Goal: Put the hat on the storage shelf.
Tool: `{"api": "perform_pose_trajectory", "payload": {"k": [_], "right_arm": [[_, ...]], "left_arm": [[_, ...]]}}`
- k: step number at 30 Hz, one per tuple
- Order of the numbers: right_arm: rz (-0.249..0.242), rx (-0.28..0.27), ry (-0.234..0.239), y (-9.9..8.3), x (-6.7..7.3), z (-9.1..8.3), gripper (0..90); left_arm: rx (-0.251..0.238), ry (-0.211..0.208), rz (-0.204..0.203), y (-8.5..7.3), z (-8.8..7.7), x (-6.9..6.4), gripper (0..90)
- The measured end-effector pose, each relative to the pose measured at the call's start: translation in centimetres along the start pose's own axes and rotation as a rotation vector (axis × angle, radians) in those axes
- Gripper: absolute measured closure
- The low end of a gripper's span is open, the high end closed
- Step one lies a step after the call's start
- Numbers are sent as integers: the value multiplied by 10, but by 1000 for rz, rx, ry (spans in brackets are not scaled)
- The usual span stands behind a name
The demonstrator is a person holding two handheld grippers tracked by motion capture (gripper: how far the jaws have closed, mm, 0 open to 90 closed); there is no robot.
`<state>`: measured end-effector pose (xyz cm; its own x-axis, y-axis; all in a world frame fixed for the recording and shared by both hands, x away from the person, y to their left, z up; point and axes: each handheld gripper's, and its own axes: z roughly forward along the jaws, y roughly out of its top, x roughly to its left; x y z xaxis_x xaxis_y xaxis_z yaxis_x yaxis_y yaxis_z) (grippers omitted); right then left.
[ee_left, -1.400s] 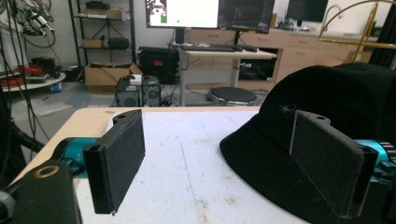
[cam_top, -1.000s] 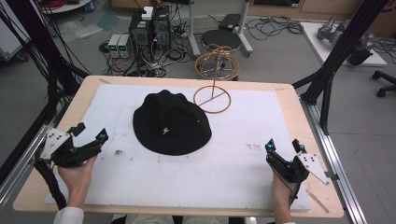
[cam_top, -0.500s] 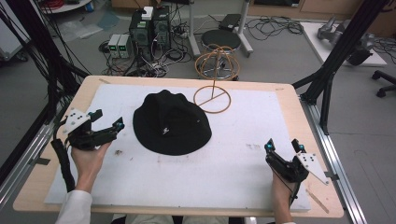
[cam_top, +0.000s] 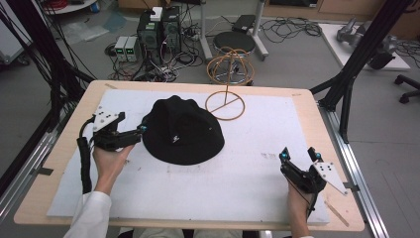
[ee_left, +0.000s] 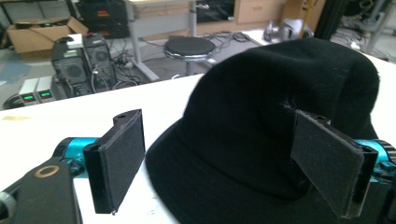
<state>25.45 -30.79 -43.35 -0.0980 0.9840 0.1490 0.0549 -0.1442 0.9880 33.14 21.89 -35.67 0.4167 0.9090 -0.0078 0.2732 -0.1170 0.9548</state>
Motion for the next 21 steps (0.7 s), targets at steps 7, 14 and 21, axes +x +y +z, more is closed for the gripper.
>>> {"api": "perform_pose_trajectory", "payload": {"k": [7,14,21], "right_arm": [[-2,1,4,0,1,0,96],[-7,1,9,0,2,0,96],[-8,2,13,0,2,1,96]], "left_arm": [[16,-20,59,10,13,-19,191],[55,-58,42,16,34,-35,195],[83,-81,33,15,43,-41,195]]}}
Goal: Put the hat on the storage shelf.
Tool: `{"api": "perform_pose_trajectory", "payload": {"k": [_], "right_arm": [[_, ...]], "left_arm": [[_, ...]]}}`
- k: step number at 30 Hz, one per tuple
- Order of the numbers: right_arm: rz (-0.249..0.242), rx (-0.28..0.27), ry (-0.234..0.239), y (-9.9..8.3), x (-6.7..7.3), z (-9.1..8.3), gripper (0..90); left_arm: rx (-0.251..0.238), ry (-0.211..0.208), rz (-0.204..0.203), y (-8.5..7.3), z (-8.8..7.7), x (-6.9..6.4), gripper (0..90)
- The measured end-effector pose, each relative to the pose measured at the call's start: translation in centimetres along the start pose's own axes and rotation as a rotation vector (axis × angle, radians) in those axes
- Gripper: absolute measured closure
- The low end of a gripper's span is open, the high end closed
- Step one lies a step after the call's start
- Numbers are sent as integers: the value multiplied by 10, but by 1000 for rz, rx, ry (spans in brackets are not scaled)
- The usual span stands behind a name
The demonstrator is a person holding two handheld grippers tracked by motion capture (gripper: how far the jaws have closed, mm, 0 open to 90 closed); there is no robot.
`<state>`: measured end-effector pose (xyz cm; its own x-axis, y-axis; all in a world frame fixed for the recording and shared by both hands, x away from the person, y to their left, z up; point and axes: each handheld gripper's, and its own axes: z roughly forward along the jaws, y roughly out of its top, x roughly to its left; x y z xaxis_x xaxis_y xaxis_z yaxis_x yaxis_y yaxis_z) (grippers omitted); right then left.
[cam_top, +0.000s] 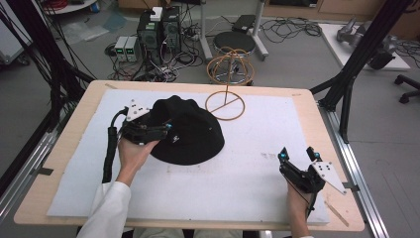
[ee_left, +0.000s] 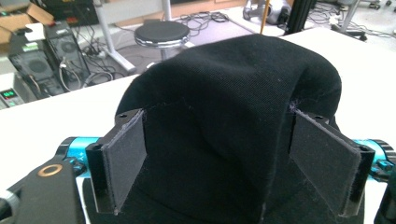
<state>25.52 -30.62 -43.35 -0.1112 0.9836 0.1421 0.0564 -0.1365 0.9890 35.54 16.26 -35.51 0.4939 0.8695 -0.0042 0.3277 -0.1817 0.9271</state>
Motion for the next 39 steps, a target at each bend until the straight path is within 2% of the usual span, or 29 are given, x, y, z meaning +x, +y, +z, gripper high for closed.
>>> {"api": "perform_pose_trajectory", "payload": {"k": [4,8,13,18,25,30,34,37,39], "right_arm": [[3,0,3,0,1,-1,96],[-1,-1,6,0,2,0,96],[1,-3,5,0,2,0,96],[11,4,6,0,2,0,96],[7,1,8,0,1,1,96],[9,3,6,0,1,1,97],[11,4,8,0,1,1,96],[7,2,9,-1,1,2,97],[6,3,9,-1,1,2,96]], "left_arm": [[6,0,-8,-1,5,-2,195],[40,-7,-2,-4,15,-7,195],[48,-11,-6,-7,22,-11,195],[70,10,-5,-13,31,-13,195],[64,21,-30,-21,36,-13,199],[68,30,-32,-25,41,-17,201],[63,23,-55,-27,45,-21,253],[58,40,-50,-27,46,-23,290],[56,43,-64,-27,46,-21,314]]}}
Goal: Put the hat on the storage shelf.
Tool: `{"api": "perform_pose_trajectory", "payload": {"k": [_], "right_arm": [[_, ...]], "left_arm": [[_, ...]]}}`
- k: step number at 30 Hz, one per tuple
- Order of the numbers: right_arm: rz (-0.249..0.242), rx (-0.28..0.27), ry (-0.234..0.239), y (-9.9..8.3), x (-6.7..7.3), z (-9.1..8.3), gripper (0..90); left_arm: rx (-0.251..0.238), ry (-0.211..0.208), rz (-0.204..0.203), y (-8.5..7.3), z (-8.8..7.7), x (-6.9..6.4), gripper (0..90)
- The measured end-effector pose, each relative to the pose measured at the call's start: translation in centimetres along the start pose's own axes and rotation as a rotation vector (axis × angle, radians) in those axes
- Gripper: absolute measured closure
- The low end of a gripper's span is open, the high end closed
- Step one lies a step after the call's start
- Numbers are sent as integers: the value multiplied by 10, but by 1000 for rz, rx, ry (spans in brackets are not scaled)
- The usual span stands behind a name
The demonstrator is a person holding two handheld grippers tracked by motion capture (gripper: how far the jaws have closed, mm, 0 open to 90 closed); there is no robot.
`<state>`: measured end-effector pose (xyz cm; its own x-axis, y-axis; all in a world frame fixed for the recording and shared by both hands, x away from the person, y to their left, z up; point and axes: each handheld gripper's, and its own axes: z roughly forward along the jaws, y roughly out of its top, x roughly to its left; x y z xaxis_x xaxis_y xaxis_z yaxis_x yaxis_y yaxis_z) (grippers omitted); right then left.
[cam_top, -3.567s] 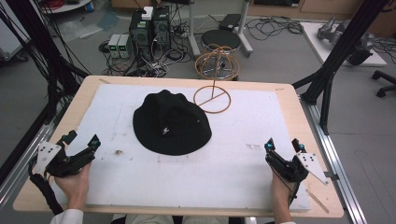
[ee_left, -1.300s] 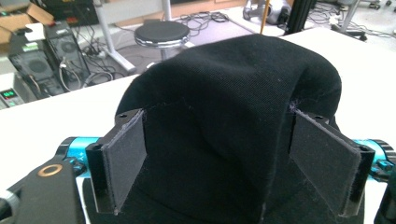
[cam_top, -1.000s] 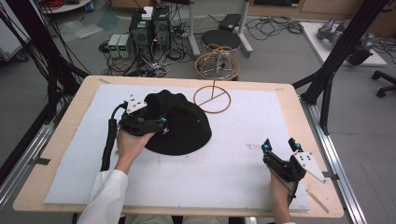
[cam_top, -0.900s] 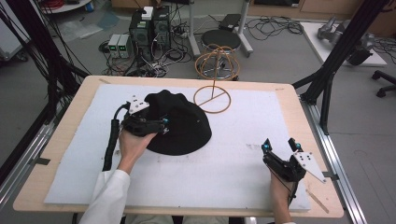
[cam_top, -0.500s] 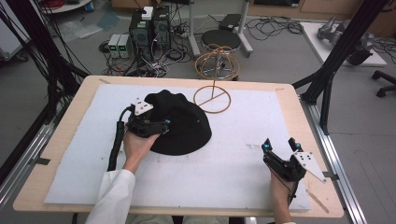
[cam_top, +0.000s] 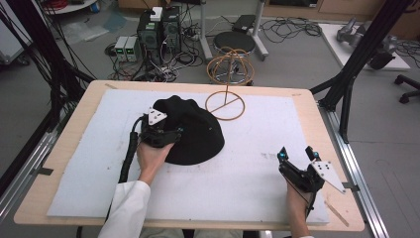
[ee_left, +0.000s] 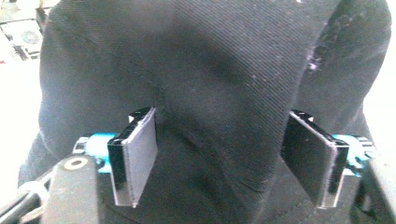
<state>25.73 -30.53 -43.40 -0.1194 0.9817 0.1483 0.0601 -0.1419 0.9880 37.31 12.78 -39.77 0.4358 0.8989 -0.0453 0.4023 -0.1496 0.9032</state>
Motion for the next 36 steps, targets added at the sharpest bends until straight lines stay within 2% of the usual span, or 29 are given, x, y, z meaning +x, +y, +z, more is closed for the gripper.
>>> {"api": "perform_pose_trajectory", "payload": {"k": [3,7,9,12,15,16,17,18,20,23,24,28,33,34,36], "right_arm": [[0,0,0,0,0,0,97],[7,7,-2,0,-1,1,97],[13,6,-1,0,-1,1,97],[20,9,0,0,0,0,96],[15,11,2,0,0,0,96],[17,13,2,0,0,0,97],[17,13,2,0,0,0,97],[15,14,2,0,0,0,97],[12,10,2,0,0,0,96],[4,12,2,0,0,-1,97],[3,12,1,0,0,-1,97],[-3,12,0,0,-1,-1,97],[-7,16,0,-1,0,-1,97],[-9,16,1,-1,0,0,97],[-10,21,4,-1,0,0,97]], "left_arm": [[-1,-3,-10,0,0,1,341],[28,-13,-29,-2,4,0,469],[54,-39,-51,-5,7,3,527],[50,-42,-64,-6,9,3,577],[49,-41,-44,-7,9,1,691],[49,-41,-44,-7,9,1,780],[40,-38,-35,-9,9,0,780],[26,-33,-41,-11,10,-1,843],[18,-23,-36,-13,11,-1,855],[2,-21,5,-13,11,-3,862],[0,-21,7,-13,11,-3,863],[-8,-48,-21,-13,10,3,863],[-16,-63,-3,-13,9,5,863],[-24,-59,2,-14,9,5,863],[-57,-57,-15,-17,6,6,863]]}}
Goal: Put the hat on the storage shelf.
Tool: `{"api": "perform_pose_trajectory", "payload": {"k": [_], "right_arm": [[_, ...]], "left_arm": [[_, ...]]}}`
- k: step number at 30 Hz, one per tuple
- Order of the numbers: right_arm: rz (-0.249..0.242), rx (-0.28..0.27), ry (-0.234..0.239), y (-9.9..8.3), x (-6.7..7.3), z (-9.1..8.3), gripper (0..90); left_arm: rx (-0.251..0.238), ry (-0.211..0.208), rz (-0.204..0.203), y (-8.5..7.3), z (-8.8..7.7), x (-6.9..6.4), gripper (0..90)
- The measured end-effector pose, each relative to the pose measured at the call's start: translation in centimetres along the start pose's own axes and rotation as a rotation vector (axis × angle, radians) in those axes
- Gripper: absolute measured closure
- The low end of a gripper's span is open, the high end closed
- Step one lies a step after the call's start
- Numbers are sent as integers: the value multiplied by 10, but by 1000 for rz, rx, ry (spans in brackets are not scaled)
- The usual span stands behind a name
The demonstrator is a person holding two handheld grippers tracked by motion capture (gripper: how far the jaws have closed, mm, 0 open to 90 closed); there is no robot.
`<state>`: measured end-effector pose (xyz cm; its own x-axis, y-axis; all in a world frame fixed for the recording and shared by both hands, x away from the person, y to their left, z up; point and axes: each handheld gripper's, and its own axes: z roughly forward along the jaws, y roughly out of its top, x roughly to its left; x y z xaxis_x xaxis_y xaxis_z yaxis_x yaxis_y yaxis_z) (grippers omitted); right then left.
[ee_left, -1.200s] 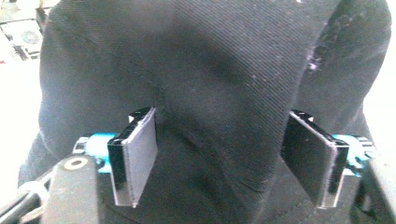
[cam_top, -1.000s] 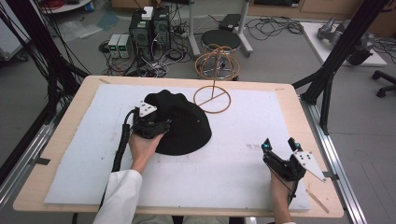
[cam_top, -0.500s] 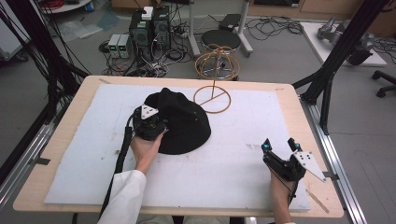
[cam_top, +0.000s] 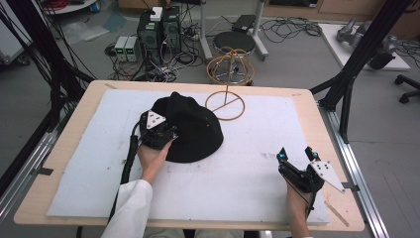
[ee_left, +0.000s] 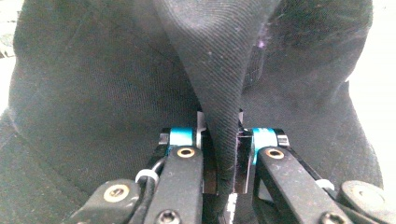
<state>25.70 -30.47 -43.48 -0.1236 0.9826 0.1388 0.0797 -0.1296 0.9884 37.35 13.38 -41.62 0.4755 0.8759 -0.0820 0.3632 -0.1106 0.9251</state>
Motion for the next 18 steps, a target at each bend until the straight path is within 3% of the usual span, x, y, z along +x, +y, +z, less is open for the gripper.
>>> {"api": "perform_pose_trajectory", "payload": {"k": [5,12,18], "right_arm": [[-13,-3,-2,0,1,0,97],[-17,-1,-4,0,1,1,97],[-15,-2,-4,0,1,0,97]], "left_arm": [[-23,3,-6,-3,-8,6,863],[-68,19,19,0,-20,11,863],[-109,16,6,6,-30,13,862]]}}
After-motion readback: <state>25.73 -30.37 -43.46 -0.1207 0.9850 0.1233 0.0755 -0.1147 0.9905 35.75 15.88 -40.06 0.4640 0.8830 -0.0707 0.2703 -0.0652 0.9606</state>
